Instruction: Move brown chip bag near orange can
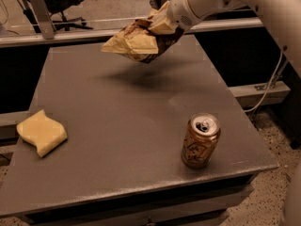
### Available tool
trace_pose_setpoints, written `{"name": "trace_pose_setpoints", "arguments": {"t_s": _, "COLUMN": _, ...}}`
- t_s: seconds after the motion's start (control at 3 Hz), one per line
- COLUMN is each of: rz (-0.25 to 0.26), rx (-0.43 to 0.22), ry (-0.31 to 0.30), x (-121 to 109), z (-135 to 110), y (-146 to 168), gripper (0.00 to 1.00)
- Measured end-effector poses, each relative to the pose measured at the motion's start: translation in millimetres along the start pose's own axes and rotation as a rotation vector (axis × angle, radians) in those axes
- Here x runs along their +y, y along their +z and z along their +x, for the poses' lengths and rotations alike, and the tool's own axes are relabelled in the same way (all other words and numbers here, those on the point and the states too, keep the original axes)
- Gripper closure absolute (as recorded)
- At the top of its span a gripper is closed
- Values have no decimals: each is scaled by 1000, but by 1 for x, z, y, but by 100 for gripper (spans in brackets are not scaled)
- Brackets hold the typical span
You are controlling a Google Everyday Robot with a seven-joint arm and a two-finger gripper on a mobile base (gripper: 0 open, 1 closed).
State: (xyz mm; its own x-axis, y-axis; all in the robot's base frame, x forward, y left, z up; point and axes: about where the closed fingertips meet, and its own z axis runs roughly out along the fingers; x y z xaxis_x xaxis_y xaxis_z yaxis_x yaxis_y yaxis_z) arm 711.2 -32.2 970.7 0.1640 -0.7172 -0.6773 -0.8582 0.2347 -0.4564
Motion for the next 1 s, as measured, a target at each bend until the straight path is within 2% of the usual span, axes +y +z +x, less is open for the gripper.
{"name": "trace_pose_setpoints", "arguments": {"t_s": 0.33, "rz": 77, "rx": 83, "ry": 98, "x": 20, "z": 8, "y": -37, "gripper": 100}}
{"name": "trace_pose_setpoints", "arguments": {"t_s": 0.67, "rz": 102, "rx": 190, "ry": 212, "x": 51, "z": 40, "y": -62, "gripper": 100}}
{"name": "trace_pose_setpoints", "arguments": {"t_s": 1.0, "rz": 102, "rx": 267, "ry": 280, "x": 82, "z": 70, "y": -81, "gripper": 100}}
